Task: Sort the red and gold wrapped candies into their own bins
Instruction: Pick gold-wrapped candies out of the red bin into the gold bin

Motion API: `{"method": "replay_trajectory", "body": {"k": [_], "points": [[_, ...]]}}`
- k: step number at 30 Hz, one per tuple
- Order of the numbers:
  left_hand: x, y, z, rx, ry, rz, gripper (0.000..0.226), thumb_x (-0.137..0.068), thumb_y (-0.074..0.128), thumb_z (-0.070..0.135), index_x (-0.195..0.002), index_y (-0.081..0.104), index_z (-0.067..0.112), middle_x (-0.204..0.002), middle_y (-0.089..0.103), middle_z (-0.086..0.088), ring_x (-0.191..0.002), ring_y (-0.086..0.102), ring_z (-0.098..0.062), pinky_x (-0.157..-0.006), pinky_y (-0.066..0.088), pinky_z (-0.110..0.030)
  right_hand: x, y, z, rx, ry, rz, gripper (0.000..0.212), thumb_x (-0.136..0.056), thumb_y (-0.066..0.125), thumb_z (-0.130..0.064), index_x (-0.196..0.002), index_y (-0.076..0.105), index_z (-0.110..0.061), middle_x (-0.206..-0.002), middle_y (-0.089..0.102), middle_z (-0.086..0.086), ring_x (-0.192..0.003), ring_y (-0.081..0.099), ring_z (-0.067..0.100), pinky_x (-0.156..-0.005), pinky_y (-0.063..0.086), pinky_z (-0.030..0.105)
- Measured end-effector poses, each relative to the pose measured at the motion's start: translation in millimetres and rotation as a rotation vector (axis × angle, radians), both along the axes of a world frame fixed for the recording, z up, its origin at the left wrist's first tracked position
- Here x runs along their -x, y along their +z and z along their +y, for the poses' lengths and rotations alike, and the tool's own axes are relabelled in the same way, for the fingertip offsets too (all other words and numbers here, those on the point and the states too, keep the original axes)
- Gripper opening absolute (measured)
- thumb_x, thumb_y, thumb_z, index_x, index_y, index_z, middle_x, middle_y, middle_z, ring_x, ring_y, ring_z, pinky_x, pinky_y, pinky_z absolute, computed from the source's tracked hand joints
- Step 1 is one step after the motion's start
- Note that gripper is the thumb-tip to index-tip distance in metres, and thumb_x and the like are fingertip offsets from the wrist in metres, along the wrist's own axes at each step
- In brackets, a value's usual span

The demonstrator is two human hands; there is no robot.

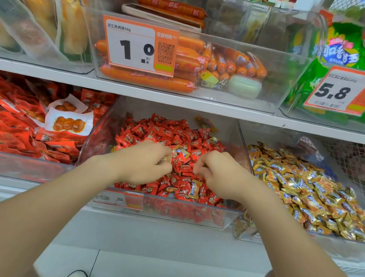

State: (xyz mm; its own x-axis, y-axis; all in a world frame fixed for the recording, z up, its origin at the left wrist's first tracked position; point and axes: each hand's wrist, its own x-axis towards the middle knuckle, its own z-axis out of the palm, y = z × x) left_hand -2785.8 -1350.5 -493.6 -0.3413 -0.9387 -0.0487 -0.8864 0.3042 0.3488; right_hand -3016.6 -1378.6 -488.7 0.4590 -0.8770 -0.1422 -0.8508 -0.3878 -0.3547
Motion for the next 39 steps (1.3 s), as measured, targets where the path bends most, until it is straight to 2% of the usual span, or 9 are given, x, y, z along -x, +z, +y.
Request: {"method": "replay_trajectory", "body": {"k": [4, 6, 9, 13, 19, 25, 32, 35, 39], "points": [[-12.6, 9.2, 7.5, 0.05, 0.158, -0.043, 0.049, -0.103, 0.044, 0.04, -0.062, 0.045, 0.013, -0.052, 0.045, 0.001, -0.052, 0.045, -0.019, -0.059, 0.047, -0.036, -11.5, 0.8, -3.3, 0.061, 0.014, 0.07, 0.027, -0.096, 0.049, -0.017, -0.086, 0.075, -0.012, -0.066, 0.067, 0.006, -0.053, 0.054, 0.012, -0.057, 0.058, 0.037], [-18.0, 5.9, 6.2, 0.094, 0.193, -0.017, 0.054, -0.109, 0.039, 0.041, -0.067, 0.054, 0.01, -0.056, 0.054, 0.0, -0.052, 0.052, -0.018, -0.06, 0.048, -0.038, -12.5, -2.0, -5.1, 0.091, 0.014, 0.17, 0.017, -0.09, 0.065, -0.032, -0.085, 0.073, -0.018, -0.074, 0.069, 0.001, -0.07, 0.064, 0.016, -0.069, 0.062, 0.042], [-26.6, -3.3, 1.2, 0.071, 0.226, -0.004, 0.022, -0.109, 0.047, 0.017, -0.101, 0.066, 0.012, -0.087, 0.069, -0.005, -0.066, 0.061, -0.016, -0.061, 0.051, -0.035, -16.5, -9.1, -3.4, 0.062, 0.051, 0.33, 0.042, -0.076, 0.086, -0.053, -0.098, 0.071, -0.02, -0.091, 0.069, -0.002, -0.088, 0.067, 0.024, -0.072, 0.058, 0.04], [-30.6, -13.3, -6.2, -0.027, 0.208, -0.035, 0.046, -0.096, 0.047, -0.008, -0.132, 0.057, 0.018, -0.117, 0.048, -0.004, -0.101, 0.055, -0.02, -0.081, 0.05, -0.033, -20.7, -16.2, -8.0, 0.041, 0.087, 0.3, 0.033, -0.08, 0.088, -0.042, -0.088, 0.065, -0.019, -0.085, 0.066, -0.002, -0.081, 0.064, 0.023, -0.067, 0.053, 0.035], [-30.7, -21.8, -15.6, -0.024, 0.159, -0.132, 0.055, -0.096, 0.073, 0.041, -0.142, 0.052, 0.022, -0.122, 0.047, -0.004, -0.11, 0.057, -0.027, -0.098, 0.051, -0.043, -12.1, -8.5, -8.6, -0.068, 0.093, 0.022, 0.019, -0.101, 0.058, -0.031, -0.098, 0.051, -0.014, -0.073, 0.059, 0.005, -0.061, 0.049, 0.019, -0.059, 0.043, 0.038], [-30.8, -27.0, -24.5, 0.025, 0.075, -0.182, 0.033, -0.095, 0.074, 0.041, -0.119, 0.059, 0.024, -0.108, 0.048, 0.002, -0.098, 0.057, -0.024, -0.084, 0.051, -0.041, -26.3, -3.1, -5.1, -0.044, 0.141, -0.139, 0.024, -0.098, 0.05, -0.012, -0.097, 0.07, -0.025, -0.068, 0.068, -0.002, -0.052, 0.052, 0.004, -0.053, 0.044, 0.019], [-31.4, -16.1, -17.7, 0.067, 0.081, -0.001, 0.016, -0.108, 0.047, 0.034, -0.103, 0.057, 0.022, -0.088, 0.062, 0.005, -0.078, 0.059, -0.015, -0.07, 0.048, -0.035, -37.8, -25.5, -9.0, 0.014, 0.284, 0.141, 0.028, -0.087, 0.081, -0.045, -0.108, 0.081, -0.027, -0.111, 0.076, -0.015, -0.108, 0.065, 0.013, -0.094, 0.055, 0.039], [-27.1, -4.1, -8.3, 0.055, 0.098, 0.11, 0.023, -0.109, 0.038, 0.025, -0.099, 0.059, 0.019, -0.074, 0.059, 0.006, -0.061, 0.05, -0.003, -0.059, 0.037, -0.026, -44.5, -29.9, -9.1, 0.047, 0.32, 0.12, 0.02, -0.087, 0.08, -0.042, -0.101, 0.083, -0.028, -0.104, 0.077, -0.016, -0.1, 0.068, 0.011, -0.087, 0.059, 0.04], [-31.9, -3.1, -8.1, 0.064, 0.109, 0.158, 0.031, -0.109, 0.028, 0.043, -0.088, 0.048, 0.029, -0.088, 0.069, 0.0, -0.078, 0.063, -0.017, -0.076, 0.051, -0.047, -40.9, -19.2, -10.5, 0.018, 0.21, 0.033, 0.021, -0.084, 0.071, -0.038, -0.072, 0.077, -0.022, -0.071, 0.073, -0.007, -0.072, 0.067, 0.012, -0.073, 0.058, 0.037]]}}
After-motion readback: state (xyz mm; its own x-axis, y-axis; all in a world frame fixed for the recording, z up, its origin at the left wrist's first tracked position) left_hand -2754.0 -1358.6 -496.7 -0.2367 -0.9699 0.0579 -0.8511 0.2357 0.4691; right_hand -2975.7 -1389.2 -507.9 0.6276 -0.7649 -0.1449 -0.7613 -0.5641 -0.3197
